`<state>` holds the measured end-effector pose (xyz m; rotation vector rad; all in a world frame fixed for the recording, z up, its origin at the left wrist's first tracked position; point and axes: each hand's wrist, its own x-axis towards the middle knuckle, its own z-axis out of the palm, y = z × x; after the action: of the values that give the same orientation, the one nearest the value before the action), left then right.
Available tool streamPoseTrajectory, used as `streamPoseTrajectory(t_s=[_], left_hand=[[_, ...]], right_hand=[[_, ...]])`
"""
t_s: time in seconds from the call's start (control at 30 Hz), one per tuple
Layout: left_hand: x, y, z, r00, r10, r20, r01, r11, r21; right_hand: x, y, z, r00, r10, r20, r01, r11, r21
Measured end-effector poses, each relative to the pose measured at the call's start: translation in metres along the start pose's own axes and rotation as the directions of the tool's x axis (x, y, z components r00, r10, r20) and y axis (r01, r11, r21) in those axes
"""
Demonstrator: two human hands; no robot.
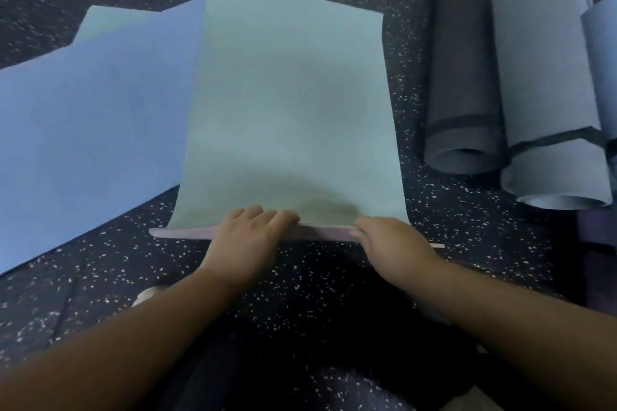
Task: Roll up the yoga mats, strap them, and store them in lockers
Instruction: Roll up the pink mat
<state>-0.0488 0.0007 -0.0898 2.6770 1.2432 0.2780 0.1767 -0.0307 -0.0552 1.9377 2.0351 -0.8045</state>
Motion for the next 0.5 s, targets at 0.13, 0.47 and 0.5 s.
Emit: streamPoseTrajectory(t_s=[0.13, 0.47, 0.5], left_hand=[[-0.013, -0.009, 0.006, 0.997, 0.029, 0.077, -0.027, 0.999, -0.02], [-0.022, -0.04, 0.03, 0.982, 0.187, 0.014, -0.186, 0.963, 0.196], [-0.021, -0.04, 0.03, 0.986, 0.169, 0.004, -0.166, 0.962, 0.215]], right_hand=[[0.003, -0.008, 0.003, 1.0, -0.003, 0.012, 0.003, 1.0, 0.024], [0.03, -0.013, 0.01, 0.995, -0.075, -0.063, 0.059, 0.972, -0.229], [0.032, -0.014, 0.011, 0.979, -0.139, -0.148, 0.088, 0.948, -0.305]])
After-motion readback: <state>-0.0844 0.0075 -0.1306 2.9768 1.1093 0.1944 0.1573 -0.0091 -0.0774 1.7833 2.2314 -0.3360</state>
